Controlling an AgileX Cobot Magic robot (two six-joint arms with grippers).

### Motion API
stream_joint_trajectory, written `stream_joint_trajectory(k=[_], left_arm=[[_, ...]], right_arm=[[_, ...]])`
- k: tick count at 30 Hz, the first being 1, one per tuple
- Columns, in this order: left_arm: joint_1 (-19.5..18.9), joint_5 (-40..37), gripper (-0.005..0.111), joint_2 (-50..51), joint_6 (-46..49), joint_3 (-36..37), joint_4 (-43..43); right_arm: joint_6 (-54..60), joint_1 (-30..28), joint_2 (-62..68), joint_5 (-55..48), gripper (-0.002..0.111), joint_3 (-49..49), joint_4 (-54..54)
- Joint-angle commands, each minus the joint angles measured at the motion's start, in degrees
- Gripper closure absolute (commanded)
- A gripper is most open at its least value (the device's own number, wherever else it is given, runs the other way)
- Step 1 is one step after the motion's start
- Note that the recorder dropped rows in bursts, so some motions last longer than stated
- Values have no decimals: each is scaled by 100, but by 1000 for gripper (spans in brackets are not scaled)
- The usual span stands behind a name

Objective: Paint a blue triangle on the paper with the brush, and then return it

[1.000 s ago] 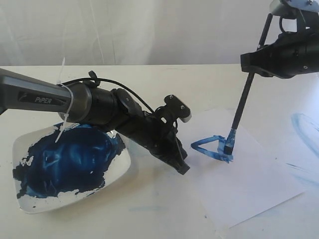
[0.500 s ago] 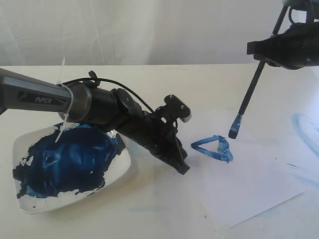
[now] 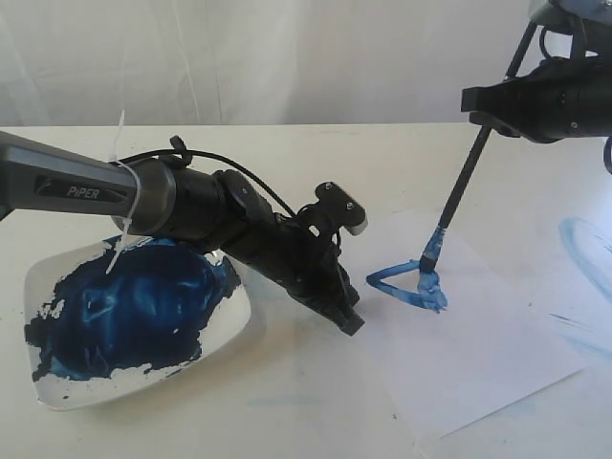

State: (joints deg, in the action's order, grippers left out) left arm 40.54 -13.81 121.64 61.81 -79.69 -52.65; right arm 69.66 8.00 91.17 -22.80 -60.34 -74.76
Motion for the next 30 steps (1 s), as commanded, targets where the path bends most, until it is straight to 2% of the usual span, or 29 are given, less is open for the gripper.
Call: stream_joint_trajectory(k=[1,6,9,18,24,30], left_arm=[[18,-92,107,-29,7,12,-42],[18,-92,107,-29,7,12,-42],[18,-92,107,-29,7,12,-42],[18,-92,107,-29,7,12,-42],[18,-92,107,-29,7,12,-42],[18,-92,107,-29,7,12,-42]], right_arm=[[72,-35,-3,-32,108,-26,-3],[62,-35,-3,-266,108,-26,50],[-322,-35,-26,-282,108,-26,570],[-501,-35,-129,-432,108,-26,687],[-1172,-35,-141,-445,108,-26,1392],[-1269,-35,-141,-749,108,-26,1443]])
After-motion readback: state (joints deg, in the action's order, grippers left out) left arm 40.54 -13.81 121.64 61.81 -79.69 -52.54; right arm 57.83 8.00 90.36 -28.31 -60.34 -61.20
